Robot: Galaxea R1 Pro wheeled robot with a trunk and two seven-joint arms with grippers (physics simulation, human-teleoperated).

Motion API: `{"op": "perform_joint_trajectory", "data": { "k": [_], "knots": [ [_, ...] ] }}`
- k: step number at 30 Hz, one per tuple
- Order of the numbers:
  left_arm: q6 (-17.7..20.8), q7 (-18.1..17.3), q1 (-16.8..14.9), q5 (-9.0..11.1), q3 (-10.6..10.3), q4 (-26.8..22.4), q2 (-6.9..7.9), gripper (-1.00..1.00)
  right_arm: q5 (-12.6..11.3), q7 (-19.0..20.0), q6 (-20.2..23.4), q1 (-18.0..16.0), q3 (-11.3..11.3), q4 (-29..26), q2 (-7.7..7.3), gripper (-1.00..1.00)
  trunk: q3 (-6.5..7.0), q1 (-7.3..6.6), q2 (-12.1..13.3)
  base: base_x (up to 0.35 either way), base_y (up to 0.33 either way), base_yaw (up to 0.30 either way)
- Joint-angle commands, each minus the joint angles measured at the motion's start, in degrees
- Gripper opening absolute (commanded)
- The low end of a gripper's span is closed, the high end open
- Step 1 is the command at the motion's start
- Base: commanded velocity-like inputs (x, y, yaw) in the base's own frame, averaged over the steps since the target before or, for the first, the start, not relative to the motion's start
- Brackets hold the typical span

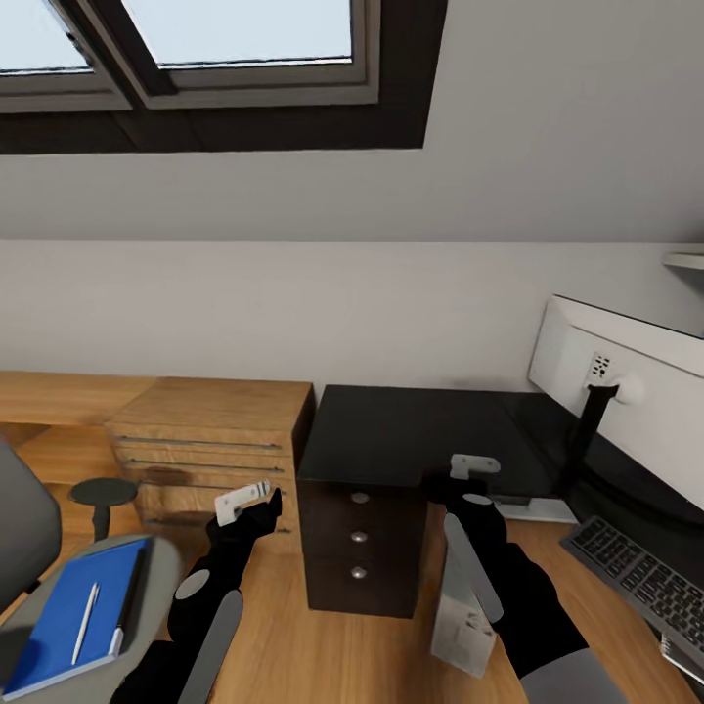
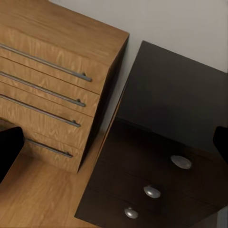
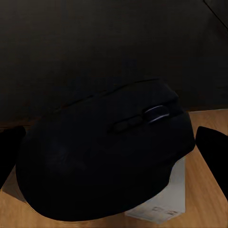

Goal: In the bedroom, organize the workspace by keeping the computer under the desk, ensuring the monitor is on the desk, placing the keyboard on the desk next to the monitor, placing the mouse on the desk next to the keyboard, moving the folder from the swivel chair onto the desk next to the mouse, stacking the notebook on top of the folder with the pen on top of the notebook, and positioning the swivel chair next to the desk.

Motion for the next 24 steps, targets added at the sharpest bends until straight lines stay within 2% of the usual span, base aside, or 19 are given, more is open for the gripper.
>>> {"op": "perform_joint_trajectory", "data": {
  "k": [1,20,24],
  "knots": [
    [0.16,0.45,-0.04,0.51,-0.08,-0.08,0.01,1.0,-0.57,-0.58,0.12,-0.08,0.1,-0.04,-0.02,-1.0,-0.07,0.04,-0.04,0.326,0.0,0.0],
    [0.16,0.45,-0.07,0.51,-0.08,-0.08,0.01,1.0,-0.61,0.48,0.29,-0.1,0.18,1.21,-0.05,-1.0,-0.07,0.04,-0.04,0.326,0.0,0.0],
    [0.23,0.45,-0.07,0.58,-0.08,-0.12,0.07,1.0,-0.56,9.06,0.45,-0.1,0.19,2.87,-0.34,-1.0,-0.07,0.04,-0.04,0.326,0.0,0.0]
  ]
}}
